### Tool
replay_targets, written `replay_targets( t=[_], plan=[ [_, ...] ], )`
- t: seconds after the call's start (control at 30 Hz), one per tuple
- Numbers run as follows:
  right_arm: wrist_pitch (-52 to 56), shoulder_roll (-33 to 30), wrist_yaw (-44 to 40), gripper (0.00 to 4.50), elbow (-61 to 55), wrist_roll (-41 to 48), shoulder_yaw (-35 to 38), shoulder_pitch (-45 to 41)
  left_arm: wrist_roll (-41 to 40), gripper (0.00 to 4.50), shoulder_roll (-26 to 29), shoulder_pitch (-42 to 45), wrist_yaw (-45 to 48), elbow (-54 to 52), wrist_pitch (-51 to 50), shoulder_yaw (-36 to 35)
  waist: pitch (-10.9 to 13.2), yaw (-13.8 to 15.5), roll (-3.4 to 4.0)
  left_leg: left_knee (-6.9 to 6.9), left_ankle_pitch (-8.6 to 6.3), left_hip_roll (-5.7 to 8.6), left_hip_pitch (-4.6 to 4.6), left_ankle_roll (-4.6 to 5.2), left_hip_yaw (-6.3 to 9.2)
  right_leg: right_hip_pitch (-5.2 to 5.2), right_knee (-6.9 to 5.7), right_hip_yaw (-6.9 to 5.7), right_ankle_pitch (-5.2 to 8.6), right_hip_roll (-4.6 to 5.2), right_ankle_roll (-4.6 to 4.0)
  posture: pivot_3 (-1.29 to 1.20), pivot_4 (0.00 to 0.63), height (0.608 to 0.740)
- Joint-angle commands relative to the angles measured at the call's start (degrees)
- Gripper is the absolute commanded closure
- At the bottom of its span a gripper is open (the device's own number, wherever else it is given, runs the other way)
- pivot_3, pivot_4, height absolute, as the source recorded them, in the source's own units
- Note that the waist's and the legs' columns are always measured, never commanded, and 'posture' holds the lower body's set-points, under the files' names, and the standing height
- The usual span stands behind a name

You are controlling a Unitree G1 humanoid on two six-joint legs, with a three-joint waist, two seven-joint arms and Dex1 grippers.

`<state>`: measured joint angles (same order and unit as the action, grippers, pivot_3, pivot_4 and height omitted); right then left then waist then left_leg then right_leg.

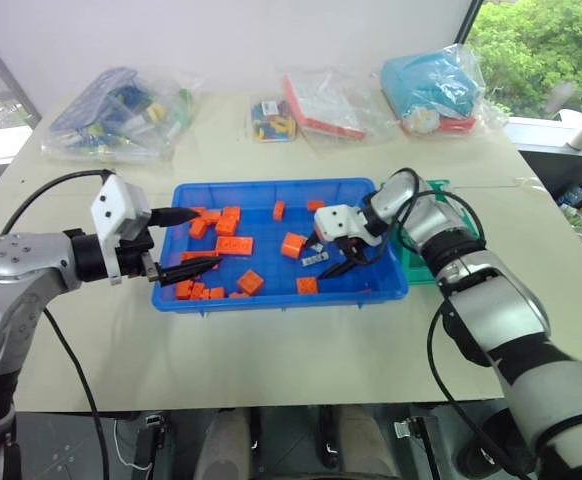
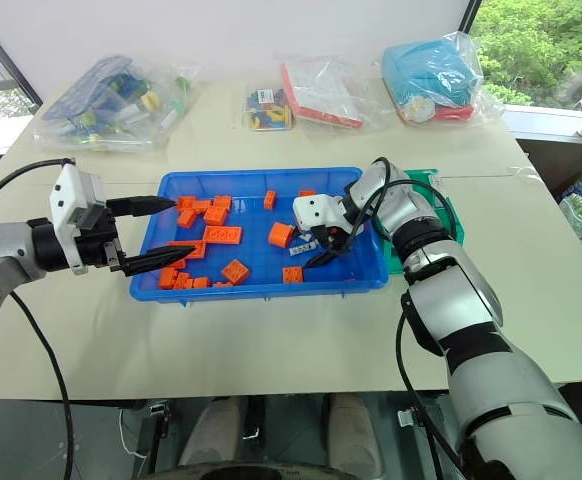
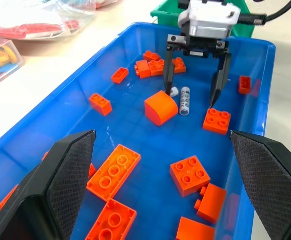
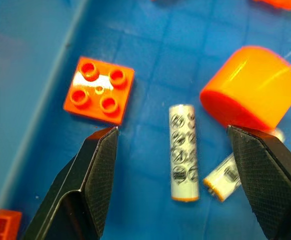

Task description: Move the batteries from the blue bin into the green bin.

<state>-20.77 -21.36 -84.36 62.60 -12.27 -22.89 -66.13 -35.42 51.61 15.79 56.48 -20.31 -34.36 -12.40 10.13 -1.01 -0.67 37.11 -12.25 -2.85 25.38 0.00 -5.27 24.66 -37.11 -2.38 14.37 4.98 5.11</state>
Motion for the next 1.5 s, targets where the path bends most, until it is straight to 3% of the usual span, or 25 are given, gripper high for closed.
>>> replay_targets(
  t=[0.03, 0.17, 0.23, 0.33, 0.47, 0.73, 0.93, 1.13, 1.33, 1.5],
  plan=[
    [-1.7, -0.36, 1.04, 1.71, 0.66, -1.07, 0.03, -0.1, 0.24, 0.0, 0.81, 0.68, 0.36, -0.4, 0.92, -0.81, 0.0, -0.04, 0.0, 0.0, 0.0, 0.0, 0.0, 0.0, 0.0, 0.0, 0.0, 0.0, 0.0, 0.0, 0.0, 0.0, 0.15, 0.736],
    [-1.01, -0.47, 0.71, 3.8, -0.07, -1.01, 0.29, 1.25, -0.02, 0.0, 1.51, 0.18, 1.64, -0.75, 0.63, -0.77, 0.0, -0.03, -0.01, 0.0, 0.0, 0.0, -0.01, 0.0, 0.0, -0.01, 0.0, 0.0, 0.0, 0.0, 0.0, 0.0, 0.15, 0.736],
    [0.7, -0.44, -0.28, 4.49, -1.4, 0.13, 1.12, 1.48, -0.09, 0.0, 1.75, 0.27, 2.31, -0.65, 0.63, -0.53, -0.01, -0.04, -0.01, 0.0, 0.0, 0.0, -0.02, 0.0, 0.0, -0.02, 0.0, 0.0, 0.0, 0.0, 0.0, 0.0, 0.15, 0.736],
    [4.91, -0.79, -1.33, 4.49, -5.49, 2.47, 2.99, 1.89, -0.13, 0.0, 1.97, 0.77, 3.26, -0.29, 0.71, -0.05, -0.01, 0.01, -0.01, 0.0, 0.0, 0.0, -0.03, 0.0, 0.01, -0.03, 0.0, 0.0, 0.0, 0.0, 0.0, 0.0, 0.15, 0.736],
    [17.18, -4.08, -2.69, 4.49, -19.65, 7.77, 7.52, 4.26, -0.74, 0.0, 2.07, 1.27, 4.6, -0.39, 0.3, 0.39, 0.01, 0.19, 0.02, 0.01, 0.0, -0.01, -0.01, 0.0, 0.01, -0.02, -0.01, 0.0, 0.0, 0.0, 0.0, 0.0, 0.15, 0.736],
    [53.68, -15.42, 14.88, 4.49, -44.08, 10.52, 20.75, 8.55, -3.34, 0.0, 1.49, 1.81, 6.23, -0.72, -1.25, -0.03, 0.01, 0.37, 0.01, 0.02, 0.0, 0.01, 0.01, 0.0, 0.03, -0.02, 0.02, -0.02, 0.01, 0.06, -0.01, 0.0, 0.15, 0.736],
    [62.14, -25.74, 23.09, 4.49, -53.24, 9.95, 26.39, 17.11, -2.69, 0.0, 1.21, 2.47, 6.92, 0.61, -0.06, 1.33, 0.01, 0.38, 0.01, 0.0, -0.01, 0.03, 0.02, 0.01, 0.01, 0.01, 0.04, -0.01, 0.01, 0.07, -0.02, 0.0, 0.15, 0.736],
    [64.42, -29.18, 25.95, 4.49, -60.58, 11.35, 26.22, 25.07, 0.36, 0.0, 0.47, 7.15, 8.89, 6.4, 2.66, 5.06, 0.01, 0.11, 0.02, 0.01, -0.01, 0.01, -0.01, 0.02, -0.01, 0.01, 0.03, 0.0, 0.01, 0.01, -0.02, 0.0, 0.15, 0.736],
    [66.83, -29.45, 26.86, 1.64, -62.51, 13.91, 25.32, 24.09, 1.2, 0.0, -0.24, 10.09, 9.7, 8.15, 3.24, 6.34, 0.01, 0.27, 0.02, 0.01, -0.01, 0.02, 0.02, 0.02, -0.03, 0.03, 0.04, 0.01, 0.01, 0.01, 0.0, 0.0, 0.15, 0.736],
    [69.25, -25.65, 26.14, 1.64, -65.39, 17.78, 21.86, 17.94, 1.05, 0.0, -0.06, 9.81, 9.73, 7.51, 2.92, 5.89, 0.01, 0.1, 0.03, 0.01, -0.01, 0.01, 0.02, 0.02, -0.02, 0.04, 0.03, 0.02, 0.01, 0.01, -0.01, 0.0, 0.15, 0.736]
  ],
)
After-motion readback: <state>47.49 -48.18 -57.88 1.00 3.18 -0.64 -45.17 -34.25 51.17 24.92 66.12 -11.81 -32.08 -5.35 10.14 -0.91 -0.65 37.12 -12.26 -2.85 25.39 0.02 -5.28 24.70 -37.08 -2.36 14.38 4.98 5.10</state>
